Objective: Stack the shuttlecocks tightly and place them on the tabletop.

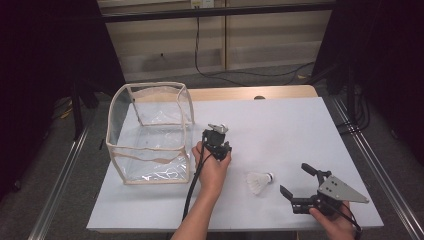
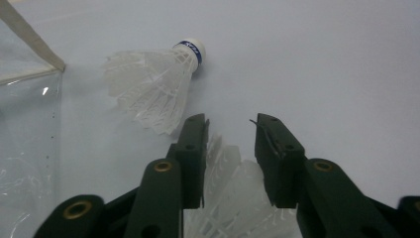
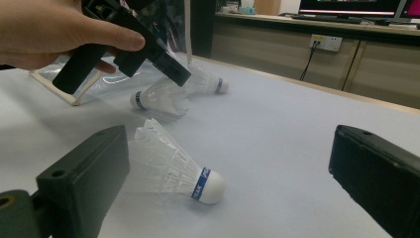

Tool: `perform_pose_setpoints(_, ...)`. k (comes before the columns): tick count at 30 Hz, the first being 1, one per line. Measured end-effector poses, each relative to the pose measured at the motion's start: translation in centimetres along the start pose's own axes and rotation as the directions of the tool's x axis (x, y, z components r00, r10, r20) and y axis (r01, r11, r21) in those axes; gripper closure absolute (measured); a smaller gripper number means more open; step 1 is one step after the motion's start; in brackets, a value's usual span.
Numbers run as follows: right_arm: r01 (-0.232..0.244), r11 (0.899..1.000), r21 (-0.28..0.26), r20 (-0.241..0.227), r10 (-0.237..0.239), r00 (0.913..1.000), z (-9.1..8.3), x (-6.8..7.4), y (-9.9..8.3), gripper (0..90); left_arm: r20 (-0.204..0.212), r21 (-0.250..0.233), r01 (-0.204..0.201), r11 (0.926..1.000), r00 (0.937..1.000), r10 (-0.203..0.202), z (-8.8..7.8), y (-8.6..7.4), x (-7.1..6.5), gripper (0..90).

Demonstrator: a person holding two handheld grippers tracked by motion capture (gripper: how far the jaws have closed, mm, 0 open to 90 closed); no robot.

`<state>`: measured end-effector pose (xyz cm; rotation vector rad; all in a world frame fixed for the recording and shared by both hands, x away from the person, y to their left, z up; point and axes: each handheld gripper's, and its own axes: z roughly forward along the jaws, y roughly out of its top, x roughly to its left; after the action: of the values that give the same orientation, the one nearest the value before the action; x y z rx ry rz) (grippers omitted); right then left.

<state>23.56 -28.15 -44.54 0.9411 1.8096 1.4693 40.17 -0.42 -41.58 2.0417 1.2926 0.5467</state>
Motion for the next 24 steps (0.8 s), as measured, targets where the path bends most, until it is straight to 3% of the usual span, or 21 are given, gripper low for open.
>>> perform_pose_setpoints(6, 0.001, 1.0, 0.001, -0.001, -0.001, 1.0, -0.02, -0.02, 0.0, 1.8, -0.013, 0.017, -0.026, 0.9995, 0.9996, 0.026, -0.07, 0.01, -0.08, 84.4)
perform_pose_setpoints(7, 0.002, 1.0, 0.0, -0.001, -0.002, 1.0, -0.01, -0.05, -0.02, 1.7, -0.025, 0.021, -0.051, 0.9984, 0.9983, 0.052, -0.09, 0.0, -0.12, 86.2)
perform_pose_setpoints(24, -0.001, 1.0, -0.004, 0.001, 0.001, 1.0, -0.02, -0.1, 0.0, 1.7, -0.055, -0.013, -0.091, 0.9958, 0.9944, 0.09, -0.13, 0.55, 0.57, 89.9)
